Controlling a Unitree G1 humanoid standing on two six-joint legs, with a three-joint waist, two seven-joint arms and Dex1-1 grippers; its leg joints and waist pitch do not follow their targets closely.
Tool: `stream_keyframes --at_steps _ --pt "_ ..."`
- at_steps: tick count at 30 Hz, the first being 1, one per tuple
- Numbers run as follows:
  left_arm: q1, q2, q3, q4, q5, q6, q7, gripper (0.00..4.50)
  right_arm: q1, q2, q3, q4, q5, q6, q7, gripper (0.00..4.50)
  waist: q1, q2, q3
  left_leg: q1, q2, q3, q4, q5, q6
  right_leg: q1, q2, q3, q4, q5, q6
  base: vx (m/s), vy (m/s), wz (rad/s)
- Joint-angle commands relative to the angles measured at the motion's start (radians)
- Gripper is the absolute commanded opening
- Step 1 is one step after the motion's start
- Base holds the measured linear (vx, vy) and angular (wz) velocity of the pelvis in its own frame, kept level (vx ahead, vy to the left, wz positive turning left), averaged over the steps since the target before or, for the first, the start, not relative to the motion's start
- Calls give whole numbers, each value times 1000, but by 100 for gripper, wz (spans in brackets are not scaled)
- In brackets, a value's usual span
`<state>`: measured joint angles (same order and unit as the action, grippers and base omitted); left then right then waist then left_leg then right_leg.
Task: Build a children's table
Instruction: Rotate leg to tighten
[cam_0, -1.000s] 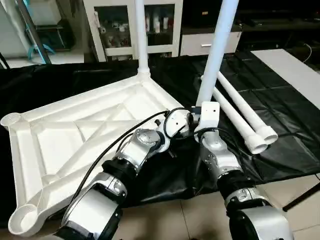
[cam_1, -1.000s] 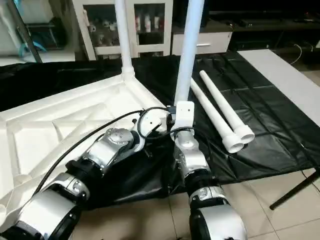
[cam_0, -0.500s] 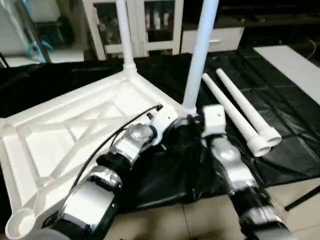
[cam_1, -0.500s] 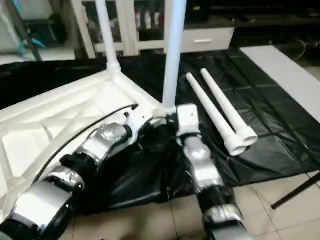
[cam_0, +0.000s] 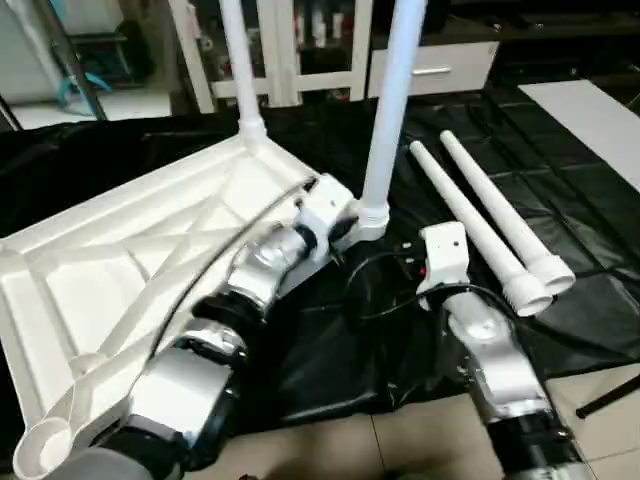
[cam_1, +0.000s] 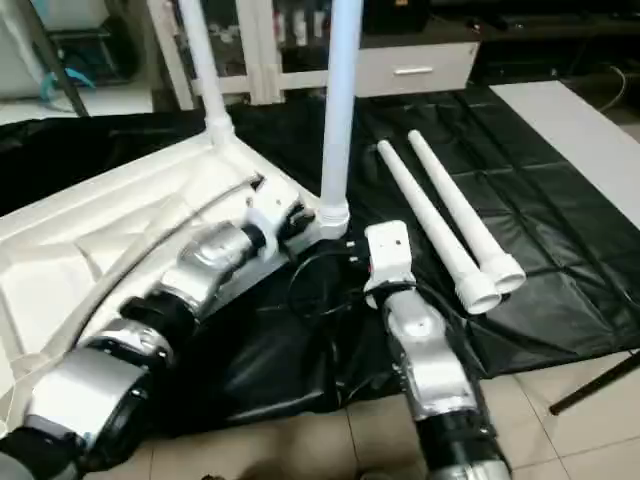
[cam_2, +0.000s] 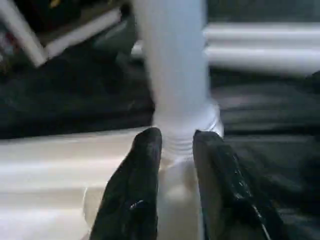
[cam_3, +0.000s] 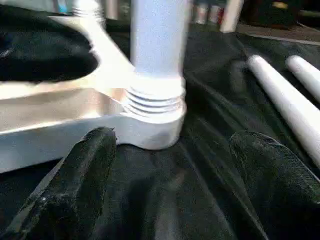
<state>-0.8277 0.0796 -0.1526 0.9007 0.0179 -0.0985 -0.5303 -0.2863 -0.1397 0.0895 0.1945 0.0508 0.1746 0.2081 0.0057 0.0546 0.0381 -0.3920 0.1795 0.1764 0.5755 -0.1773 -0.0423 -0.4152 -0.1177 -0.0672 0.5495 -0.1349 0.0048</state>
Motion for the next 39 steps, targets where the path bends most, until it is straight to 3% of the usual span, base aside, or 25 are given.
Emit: stream_keyframes --at_steps 1,3,4,5,6,7,8,9,10,11,12,13,15,16,17,21,24,25,26,28,29,31,34,39 --pt "63 43 6 -137 -53 53 -119 127 9 -11 13 -41 25 23 40 396 10 -15 -70 12 37 -3 -57 -143 158 62 -25 20 -30 -121 -264 0 0 0" --pt "141 116 -12 -308 -90 132 -218 127 14 -20 16 -56 29 30 56 396 8 -26 -70 12 36 1 -56 -151 152 59 -21 21 -31 -140 -258 0 0 0" --pt "188 178 -26 -412 -106 188 -274 127 17 -24 18 -64 29 37 66 396 9 -25 -68 12 41 -1 -60 -157 139 59 -23 23 -26 -158 -256 0 0 0" --pt "227 235 -36 -497 -114 241 -315 127 21 -27 20 -74 29 48 74 396 5 -18 -62 17 41 1 -65 -205 115 49 -18 24 -30 -217 -243 0 0 0" --pt "227 235 -36 -497 -114 241 -315 127 21 -27 20 -74 29 48 74 396 8 -11 -65 24 45 -2 -64 -221 93 49 -22 25 -26 -227 -238 0 0 0" --pt "263 296 -42 -572 -118 280 -349 127 25 -29 24 -83 30 58 84 396 3 -14 -57 23 43 2 -70 -254 61 42 -12 26 -34 -257 -225 0 0 0" --pt "295 360 -35 -638 -113 329 -376 127 29 -34 34 -90 28 64 100 396 7 -13 -57 29 47 1 -73 -290 26 42 -14 29 -30 -270 -214 0 0 0" --pt "305 380 -31 -658 -111 345 -385 127 30 -36 38 -92 27 65 105 396 6 -12 -53 27 46 -1 -76 -308 15 41 -13 29 -30 -288 -205 0 0 0" --pt "346 454 -13 -738 -110 405 -423 127 34 -41 51 -100 26 69 126 396 7 -11 -53 34 46 -1 -79 -350 -12 37 -13 30 -30 -320 -189 0 0 0" --pt "395 537 4 -823 -119 471 -475 127 38 -47 63 -108 24 71 144 396 1 -11 -45 29 42 -2 -83 -386 -26 33 -9 32 -35 -363 -170 0 0 0" --pt "395 537 4 -823 -119 471 -475 127 38 -47 63 -108 24 71 144 396 5 -12 -48 35 44 -4 -82 -398 -39 33 -12 33 -32 -368 -167 0 0 0" --pt "438 605 3 -891 -135 531 -526 127 40 -50 69 -112 24 74 151 396 1 -11 -44 34 42 -3 -84 -413 -45 28 -9 35 -37 -386 -157 0 0 0" --pt "456 634 1 -921 -142 557 -545 127 41 -51 71 -114 25 75 152 396 0 -9 -43 34 41 -4 -86 -420 -54 26 -7 37 -34 -380 -156 0 0 0" --pt "480 666 -5 -958 -152 590 -562 127 42 -53 71 -114 25 77 155 396 6 -10 -46 45 40 -2 -81 -428 -61 20 -7 40 -35 -372 -159 0 0 0" --pt "505 688 -11 -997 -159 627 -564 127 41 -54 69 -113 26 80 158 396 6 -10 -45 42 40 -1 -82 -419 -62 22 -7 43 -31 -356 -167 0 0 0" --pt "554 709 -44 -1051 -148 690 -552 127 41 -65 67 -120 25 91 176 396 8 -7 -44 38 36 -3 -82 -417 -62 25 -5 45 -32 -367 -154 0 0 0" --pt "560 703 -73 -1051 -95 716 -514 127 48 -86 83 -141 20 98 206 396 9 -11 -47 34 34 -4 -80 -388 -58 29 -3 50 -31 -353 -141 0 0 0" --pt "558 700 -79 -1043 -82 719 -502 127 54 -93 90 -153 23 102 221 396 10 -3 -47 34 33 -4 -79 -384 -58 29 -3 51 -31 -350 -141 0 0 0" --pt "551 695 -89 -1019 -53 714 -480 127 66 -111 111 -178 28 108 258 396 7 -7 -47 32 32 -4 -78 -384 -56 30 0 51 -31 -346 -139 0 0 0" --pt "544 691 -100 -999 -28 729 -450 127 86 -146 141 -228 53 130 335 396 11 -8 -48 34 33 -5 -76 -379 -51 31 -1 54 -32 -343 -138 0 0 0" --pt "542 691 -104 -992 -26 736 -444 127 94 -165 151 -252 71 143 374 396 11 -2 -47 33 32 -6 -76 -387 -48 32 1 54 -32 -346 -141 0 0 0" --pt "540 694 -109 -991 -26 750 -439 127 104 -197 161 -292 102 169 433 396 12 -6 -47 36 32 -6 -75 -404 -43 31 3 54 -34 -357 -143 0 0 0" --pt "530 693 -116 -990 -18 757 -426 127 108 -279 166 -357 144 221 534 396 15 -1 -44 36 32 -10 -75 -424 -45 31 2 52 -41 -415 -133 0 0 0" --pt "523 692 -117 -1006 -16 766 -424 127 110 -332 168 -392 155 240 591 396 11 -7 -40 33 30 -16 -75 -459 -47 29 -1 48 -52 -512 -106 0 0 0"
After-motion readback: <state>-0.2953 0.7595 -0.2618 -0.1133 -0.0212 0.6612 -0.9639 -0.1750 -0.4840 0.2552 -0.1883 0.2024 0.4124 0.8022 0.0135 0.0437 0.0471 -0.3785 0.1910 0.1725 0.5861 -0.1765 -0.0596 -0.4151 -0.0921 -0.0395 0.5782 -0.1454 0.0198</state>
